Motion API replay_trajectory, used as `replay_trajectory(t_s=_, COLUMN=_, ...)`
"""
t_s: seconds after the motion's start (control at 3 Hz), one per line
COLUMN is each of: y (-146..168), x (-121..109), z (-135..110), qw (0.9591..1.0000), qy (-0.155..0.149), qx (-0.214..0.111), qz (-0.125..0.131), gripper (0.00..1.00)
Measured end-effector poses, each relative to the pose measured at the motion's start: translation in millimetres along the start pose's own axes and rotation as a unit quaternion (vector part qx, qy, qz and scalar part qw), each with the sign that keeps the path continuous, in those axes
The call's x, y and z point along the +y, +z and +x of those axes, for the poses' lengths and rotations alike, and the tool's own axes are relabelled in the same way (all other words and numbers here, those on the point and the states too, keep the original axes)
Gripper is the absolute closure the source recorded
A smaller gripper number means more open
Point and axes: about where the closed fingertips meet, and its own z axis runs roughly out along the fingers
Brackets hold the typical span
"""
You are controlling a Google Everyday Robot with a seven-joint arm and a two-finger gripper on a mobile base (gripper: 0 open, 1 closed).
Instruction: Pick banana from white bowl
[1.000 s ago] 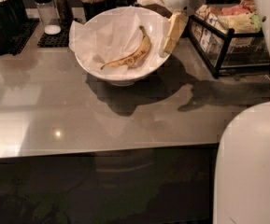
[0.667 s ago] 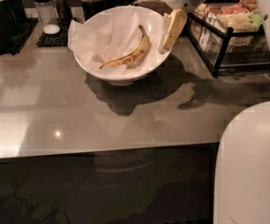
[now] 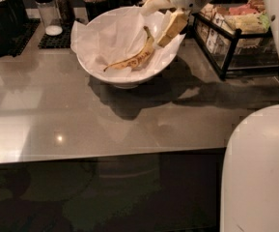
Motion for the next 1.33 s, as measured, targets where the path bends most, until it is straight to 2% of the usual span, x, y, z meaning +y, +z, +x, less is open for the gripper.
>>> replay_trajectory(t_s=0.33, y=17, x=-10, z=4, qw=0.9998, qy=0.003, qx=-0.018, qz=0.006, gripper=0.18)
replay_trajectory(t_s=0.67, y=51, x=-22, z=6, qw=0.999, qy=-0.006, qx=-0.043, qz=-0.009, gripper=0.19)
replay_trajectory(t_s=1.33, y=115, x=-31, z=13, qw=0.996, qy=-0.011, qx=-0.06, qz=-0.064, gripper=0.2)
